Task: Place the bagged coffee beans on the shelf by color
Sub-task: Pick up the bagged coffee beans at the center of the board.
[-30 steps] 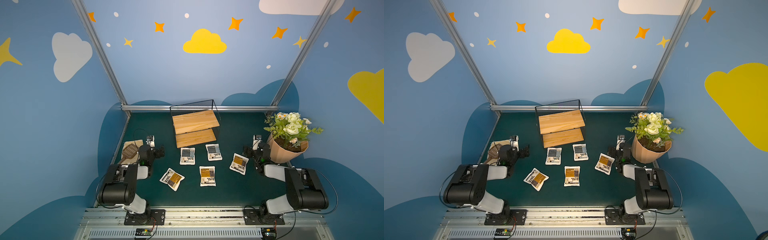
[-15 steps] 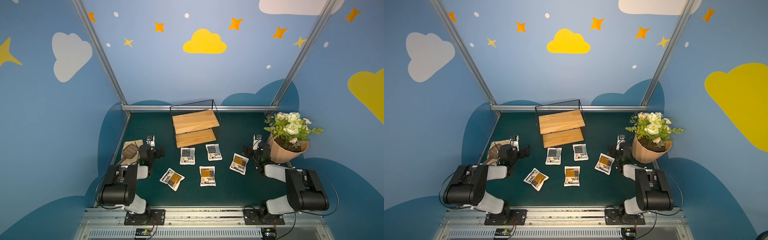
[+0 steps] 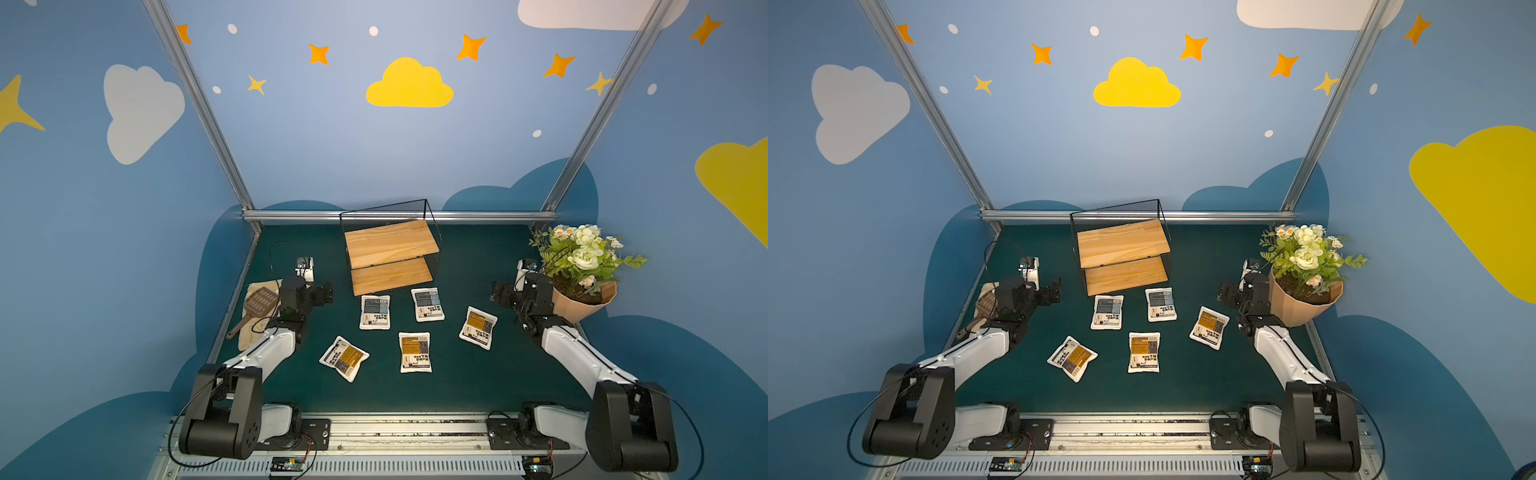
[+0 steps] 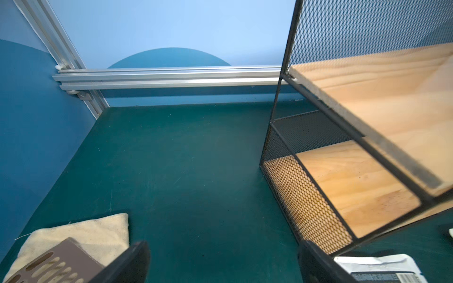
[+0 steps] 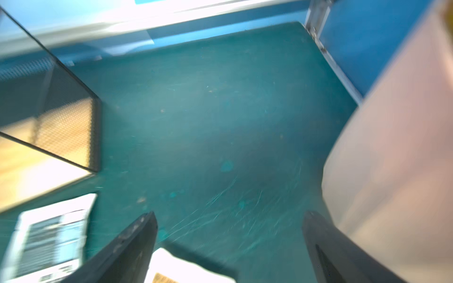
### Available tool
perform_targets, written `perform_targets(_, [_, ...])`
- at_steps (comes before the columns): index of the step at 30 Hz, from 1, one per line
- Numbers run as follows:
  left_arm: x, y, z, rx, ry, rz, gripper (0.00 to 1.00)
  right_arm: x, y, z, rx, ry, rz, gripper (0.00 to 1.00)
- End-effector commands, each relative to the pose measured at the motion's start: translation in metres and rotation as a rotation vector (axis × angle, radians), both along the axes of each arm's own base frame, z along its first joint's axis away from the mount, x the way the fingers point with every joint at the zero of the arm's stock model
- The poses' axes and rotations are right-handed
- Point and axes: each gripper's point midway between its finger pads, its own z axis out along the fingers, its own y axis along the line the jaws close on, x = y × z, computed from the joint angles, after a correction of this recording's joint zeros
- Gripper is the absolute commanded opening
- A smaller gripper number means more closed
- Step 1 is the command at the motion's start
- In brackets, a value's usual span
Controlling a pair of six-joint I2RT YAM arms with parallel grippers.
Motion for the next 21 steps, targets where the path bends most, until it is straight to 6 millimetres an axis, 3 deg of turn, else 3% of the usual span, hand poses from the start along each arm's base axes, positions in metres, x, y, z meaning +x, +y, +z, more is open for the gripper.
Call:
perform_targets(1, [-0.012, -0.005, 0.017, -0.001, 0.033, 0.056, 1.0, -0.028, -0.006, 0.011, 0.237, 0.055, -0.181, 0.98])
perform_targets(5, [-0.034, -0.024, 0.041, -0.042, 0.031, 0.06, 1.0, -0.042, 0.029, 0.03, 0.349, -0.029, 0.022, 0.98])
perform_targets(10, [-0.07, -0.049, 0.052, -0.208, 0.115, 0.022, 1.0, -0.073, 0.067, 0.034, 0.457, 0.08, 0.157, 0.98])
perform_targets(14, [-0.1, -0.085, 0.043, -0.308, 0.243, -0.099, 1.0, -0.096, 0.105, 0.026, 0.547, 0.205, 0.276, 0.98])
perform_targets(21, [-0.146, -0.156, 0.003, -0.386, 0.527, -0.319, 1.0, -0.135, 0.167, 0.0, 0.636, 0.404, 0.455, 0.98])
